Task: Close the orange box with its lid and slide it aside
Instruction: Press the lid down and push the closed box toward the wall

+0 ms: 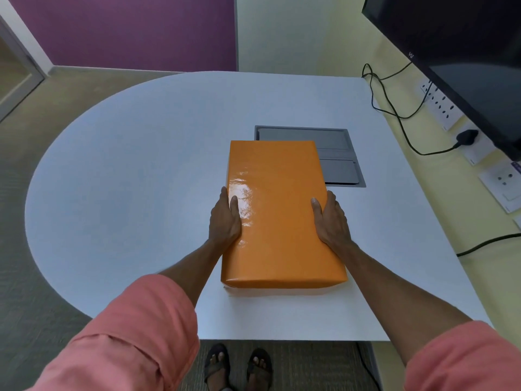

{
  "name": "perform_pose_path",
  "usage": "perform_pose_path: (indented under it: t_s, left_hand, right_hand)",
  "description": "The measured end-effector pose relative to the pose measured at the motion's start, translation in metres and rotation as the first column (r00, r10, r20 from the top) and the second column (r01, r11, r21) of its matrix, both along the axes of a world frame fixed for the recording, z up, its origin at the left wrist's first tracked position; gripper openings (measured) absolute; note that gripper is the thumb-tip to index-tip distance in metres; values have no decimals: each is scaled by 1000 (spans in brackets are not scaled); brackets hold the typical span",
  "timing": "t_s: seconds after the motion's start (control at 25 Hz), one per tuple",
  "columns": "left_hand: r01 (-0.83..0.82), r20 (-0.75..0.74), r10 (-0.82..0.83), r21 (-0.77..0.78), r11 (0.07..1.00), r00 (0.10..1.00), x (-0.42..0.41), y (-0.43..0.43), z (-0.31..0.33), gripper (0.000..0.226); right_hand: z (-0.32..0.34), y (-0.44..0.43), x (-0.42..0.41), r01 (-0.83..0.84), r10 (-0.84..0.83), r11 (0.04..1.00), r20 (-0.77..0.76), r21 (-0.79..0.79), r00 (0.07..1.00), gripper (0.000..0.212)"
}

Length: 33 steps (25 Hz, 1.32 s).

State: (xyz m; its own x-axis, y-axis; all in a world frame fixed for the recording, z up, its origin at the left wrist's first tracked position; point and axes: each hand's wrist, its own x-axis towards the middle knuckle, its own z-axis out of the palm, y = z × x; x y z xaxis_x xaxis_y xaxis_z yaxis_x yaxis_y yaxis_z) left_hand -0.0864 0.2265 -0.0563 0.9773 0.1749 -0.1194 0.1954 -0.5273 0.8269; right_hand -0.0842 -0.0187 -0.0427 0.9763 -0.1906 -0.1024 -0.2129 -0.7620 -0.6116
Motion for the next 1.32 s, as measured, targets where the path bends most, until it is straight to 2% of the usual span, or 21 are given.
perform_pose_path:
  t_s: [0.16, 0.24, 0.32, 0.44, 0.56, 0.72, 0.92, 1.16, 1.24, 1.32]
  left_hand:
    - [19, -32, -18, 30, 999, 999, 1, 1, 3, 58]
    - [41, -16, -39, 111, 993, 999, 7, 5, 8, 63]
    - [112, 40, -126, 247, 962, 991, 21, 9, 16, 63]
    - [252, -40, -263, 452, 855, 964, 45, 6, 26, 68]
    - [376, -177, -334, 529, 761, 926, 67, 0, 31, 74]
    - [412, -244, -333, 553, 724, 911, 76, -2, 28, 75]
    - [386, -230, -311, 584, 714, 922, 76, -2, 21, 75]
    - [416, -267, -318, 601, 683, 909, 82, 0, 27, 76]
    - [427, -296, -313, 533, 730, 903, 85, 0, 35, 79]
    - [380, -288, -288, 351, 856, 913, 80, -1, 44, 85]
  right_hand:
    - [6, 2, 1, 37, -36, 982, 10, -184, 999, 59]
    - [13, 4, 6, 25, -1, 962, 89, -273, 996, 60]
    - [21, 7, 22, -72, 116, 937, 110, -341, 987, 61]
    - [35, 17, 56, -253, 257, 889, -42, -382, 965, 68]
    - [42, 26, 80, -369, 313, 845, -200, -388, 928, 73]
    - [38, 31, 87, -385, 288, 838, -287, -385, 914, 74]
    - [34, 36, 92, -348, 258, 845, -259, -407, 931, 72]
    - [42, 37, 96, -381, 268, 847, -319, -372, 909, 74]
    - [50, 31, 95, -382, 292, 871, -299, -308, 908, 76]
    - [52, 20, 87, -274, 229, 940, -218, -204, 949, 82]
